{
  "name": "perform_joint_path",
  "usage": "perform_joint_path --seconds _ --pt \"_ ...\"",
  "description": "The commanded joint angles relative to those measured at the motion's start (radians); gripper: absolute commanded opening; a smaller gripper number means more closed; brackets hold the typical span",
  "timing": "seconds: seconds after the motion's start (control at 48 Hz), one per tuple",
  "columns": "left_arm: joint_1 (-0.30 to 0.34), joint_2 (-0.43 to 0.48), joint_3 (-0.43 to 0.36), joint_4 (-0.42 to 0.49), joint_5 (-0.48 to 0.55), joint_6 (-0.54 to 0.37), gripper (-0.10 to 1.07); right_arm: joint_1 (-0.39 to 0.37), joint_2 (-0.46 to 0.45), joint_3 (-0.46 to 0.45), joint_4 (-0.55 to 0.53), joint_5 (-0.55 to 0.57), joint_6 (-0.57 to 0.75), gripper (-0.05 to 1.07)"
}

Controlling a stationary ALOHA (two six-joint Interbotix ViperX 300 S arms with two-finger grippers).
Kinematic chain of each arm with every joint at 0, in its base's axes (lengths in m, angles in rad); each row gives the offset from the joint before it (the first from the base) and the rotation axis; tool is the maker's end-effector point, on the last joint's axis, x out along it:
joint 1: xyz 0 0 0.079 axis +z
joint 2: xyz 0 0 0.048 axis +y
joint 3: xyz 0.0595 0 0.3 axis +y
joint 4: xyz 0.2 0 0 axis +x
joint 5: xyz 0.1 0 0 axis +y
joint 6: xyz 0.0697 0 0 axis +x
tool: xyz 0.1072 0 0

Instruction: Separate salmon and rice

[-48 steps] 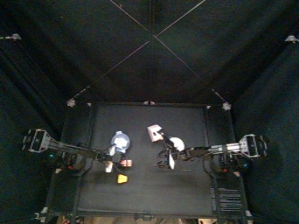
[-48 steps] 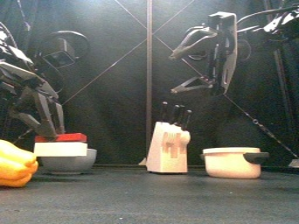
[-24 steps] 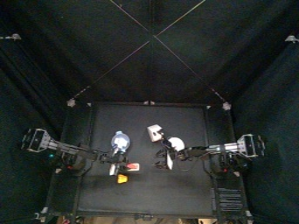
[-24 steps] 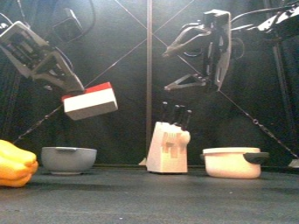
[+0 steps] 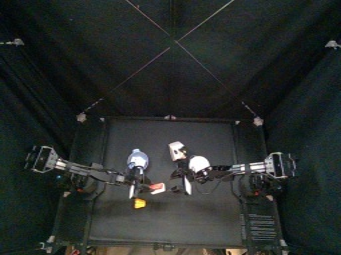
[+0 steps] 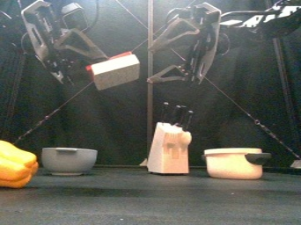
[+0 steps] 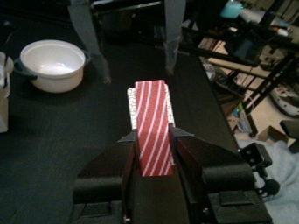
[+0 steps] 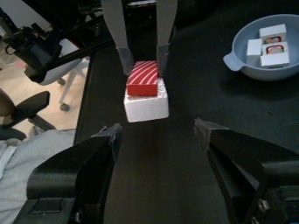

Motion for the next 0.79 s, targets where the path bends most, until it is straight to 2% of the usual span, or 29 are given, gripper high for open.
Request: perform_joint_path --seconds 0.0,0.5,0.771 --pt "-0.009 0.003 -0.023 -0.002 -0.038 0.002 0.49 0.0 -0.008 -0.038 -0.006 -0.003 -0.003 0.98" --pt "-0.014 0.054 -0.035 0.0 -0.115 0.005 0.49 0.032 0.044 -0.08 -0.037 -0.003 -0.002 0.98" --pt "-0.003 0.06 -0.026 -0.003 -0.117 0.005 0.49 0.04 0.04 -0.083 -0.025 -0.005 0.002 0.98"
